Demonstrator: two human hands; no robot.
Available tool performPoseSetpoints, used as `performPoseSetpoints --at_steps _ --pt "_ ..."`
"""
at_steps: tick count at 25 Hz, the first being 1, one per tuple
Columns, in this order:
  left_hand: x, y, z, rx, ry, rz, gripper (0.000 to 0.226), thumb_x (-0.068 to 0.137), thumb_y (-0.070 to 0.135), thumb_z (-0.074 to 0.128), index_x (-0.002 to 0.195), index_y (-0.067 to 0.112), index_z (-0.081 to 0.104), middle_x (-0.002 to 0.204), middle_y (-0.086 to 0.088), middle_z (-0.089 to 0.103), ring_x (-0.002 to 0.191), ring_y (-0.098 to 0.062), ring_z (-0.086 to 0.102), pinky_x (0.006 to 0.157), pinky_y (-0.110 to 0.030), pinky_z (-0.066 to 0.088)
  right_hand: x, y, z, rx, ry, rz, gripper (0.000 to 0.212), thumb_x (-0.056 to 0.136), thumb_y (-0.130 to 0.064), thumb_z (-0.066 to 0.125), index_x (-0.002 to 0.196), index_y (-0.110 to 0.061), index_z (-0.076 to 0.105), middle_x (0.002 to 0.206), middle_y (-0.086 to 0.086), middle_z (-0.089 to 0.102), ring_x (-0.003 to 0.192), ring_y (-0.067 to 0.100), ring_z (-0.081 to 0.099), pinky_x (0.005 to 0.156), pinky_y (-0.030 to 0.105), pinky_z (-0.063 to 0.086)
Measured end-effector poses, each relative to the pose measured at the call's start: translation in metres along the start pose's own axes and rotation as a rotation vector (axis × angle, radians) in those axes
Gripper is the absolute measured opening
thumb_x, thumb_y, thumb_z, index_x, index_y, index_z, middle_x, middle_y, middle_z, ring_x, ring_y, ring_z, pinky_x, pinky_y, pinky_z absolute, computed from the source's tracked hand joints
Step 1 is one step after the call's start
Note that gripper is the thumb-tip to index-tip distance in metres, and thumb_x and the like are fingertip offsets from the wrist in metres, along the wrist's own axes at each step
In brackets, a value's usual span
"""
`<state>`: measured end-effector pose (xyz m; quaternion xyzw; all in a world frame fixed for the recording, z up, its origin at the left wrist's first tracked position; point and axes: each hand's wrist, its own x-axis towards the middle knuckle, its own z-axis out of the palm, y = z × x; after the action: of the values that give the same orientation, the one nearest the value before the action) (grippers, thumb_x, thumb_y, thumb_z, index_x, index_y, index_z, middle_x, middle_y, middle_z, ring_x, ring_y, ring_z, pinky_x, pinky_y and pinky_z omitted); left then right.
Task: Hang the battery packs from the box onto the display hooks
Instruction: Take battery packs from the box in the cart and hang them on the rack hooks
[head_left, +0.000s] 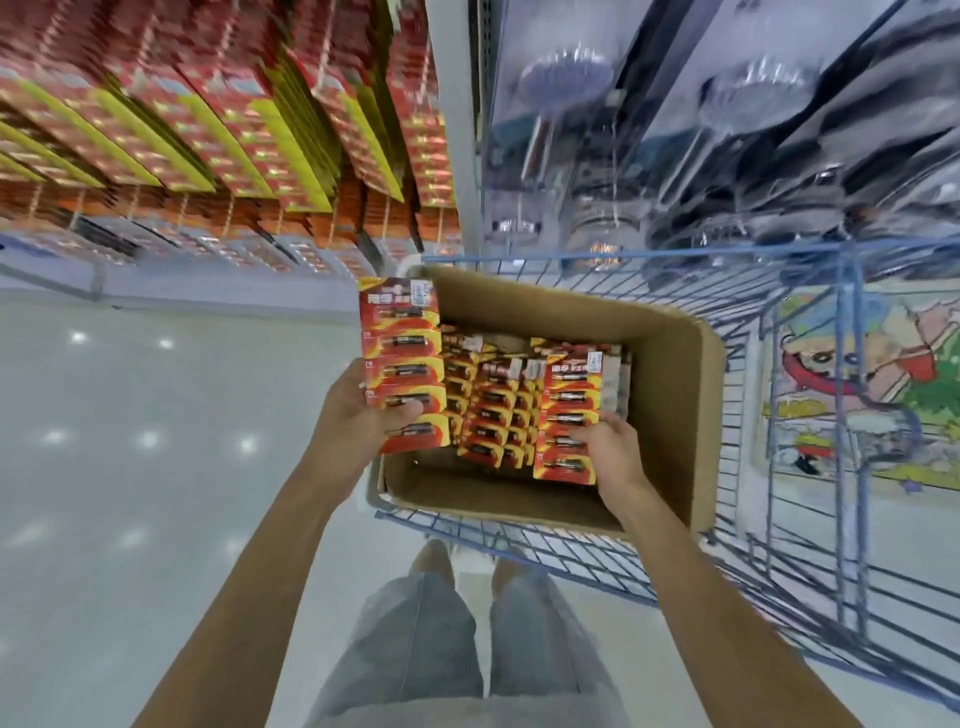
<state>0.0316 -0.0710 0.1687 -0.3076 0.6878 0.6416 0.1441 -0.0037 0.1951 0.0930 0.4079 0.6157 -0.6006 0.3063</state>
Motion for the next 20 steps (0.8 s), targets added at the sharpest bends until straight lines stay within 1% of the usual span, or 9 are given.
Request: performPoseSetpoints --at_steps 2,4,5,8,10,13,14,17,20 --pt "0.007 -0.017 0.0 0.004 0.031 -0.021 0.045 0.086 0.005 0.078 0.119 0.033 0.065 0.107 0.011 0.077 0.102 -0.011 0.075 0.079 -0.029 0.064 0.027 0.014 0.006 0.023 0.038 0.085 0.03 0.098 0.002 0.056 0.115 -0.022 0.061 0.109 0.008 0.072 0.096 0.026 0.073 0.073 0.041 0.06" --pt "0.01 -0.027 -0.002 0.015 0.054 -0.02 0.046 0.087 0.006 0.077 0.122 0.033 0.065 0.113 0.008 0.076 0.107 -0.015 0.074 0.083 -0.034 0.062 0.047 0.024 0.011 0.005 0.047 0.129 0.031 0.098 0.002 0.054 0.107 -0.027 0.06 0.112 0.008 0.071 0.099 0.027 0.071 0.084 0.048 0.06" --pt "0.011 -0.029 -0.002 0.026 0.06 -0.014 0.046 0.088 0.006 0.077 0.123 0.033 0.065 0.114 0.008 0.076 0.108 -0.015 0.074 0.084 -0.034 0.062 0.055 0.028 0.013 -0.017 0.048 0.143 0.03 0.098 0.001 0.054 0.107 -0.028 0.06 0.114 0.007 0.071 0.103 0.028 0.07 0.091 0.051 0.059" --pt "0.014 -0.03 0.002 0.104 0.085 -0.013 0.047 0.086 0.012 0.08 0.123 0.034 0.065 0.111 0.014 0.076 0.103 -0.007 0.074 0.08 -0.028 0.063 0.069 0.034 0.02 -0.088 0.046 0.173 0.03 0.099 -0.004 0.056 0.119 -0.027 0.06 0.119 0.004 0.069 0.112 0.029 0.066 0.1 0.053 0.054" --pt "0.017 -0.028 0.004 0.132 0.091 -0.022 0.049 0.083 0.014 0.082 0.124 0.034 0.064 0.11 0.017 0.076 0.101 -0.005 0.074 0.079 -0.026 0.062 0.076 0.037 0.023 -0.084 0.038 0.19 0.031 0.098 -0.005 0.059 0.12 -0.026 0.061 0.121 0.006 0.069 0.113 0.03 0.066 0.097 0.054 0.055" --pt "0.019 -0.028 0.005 0.153 0.099 -0.031 0.05 0.082 0.016 0.083 0.125 0.033 0.062 0.106 0.019 0.076 0.097 0.0 0.074 0.069 -0.015 0.06 0.079 0.036 0.031 -0.049 0.014 0.193 0.028 0.098 0.002 0.056 0.107 -0.025 0.06 0.115 0.007 0.069 0.104 0.027 0.067 0.079 0.043 0.057" --pt "0.018 -0.028 0.005 0.147 0.106 -0.04 0.051 0.082 0.017 0.083 0.126 0.032 0.062 0.106 0.018 0.076 0.096 0.0 0.074 0.066 -0.013 0.059 0.079 0.037 0.033 -0.049 0.009 0.188 0.029 0.098 0.003 0.055 0.106 -0.024 0.06 0.115 0.006 0.069 0.106 0.027 0.066 0.081 0.044 0.056" --pt "0.014 -0.026 0.003 0.124 0.119 -0.056 0.052 0.079 0.021 0.083 0.126 0.032 0.062 0.105 0.018 0.076 0.096 -0.001 0.074 0.063 -0.012 0.057 0.081 0.037 0.041 -0.055 0.004 0.176 0.034 0.096 0.005 0.054 0.114 -0.023 0.061 0.124 0.007 0.068 0.12 0.03 0.062 0.101 0.054 0.052" --pt "0.012 -0.026 0.0 0.112 0.128 -0.058 0.056 0.073 0.03 0.081 0.125 0.033 0.062 0.105 0.017 0.076 0.098 -0.004 0.075 0.068 -0.017 0.061 0.079 0.037 0.047 -0.053 0.011 0.17 0.037 0.096 0.006 0.055 0.101 -0.03 0.06 0.125 0.005 0.067 0.122 0.029 0.06 0.107 0.057 0.048"
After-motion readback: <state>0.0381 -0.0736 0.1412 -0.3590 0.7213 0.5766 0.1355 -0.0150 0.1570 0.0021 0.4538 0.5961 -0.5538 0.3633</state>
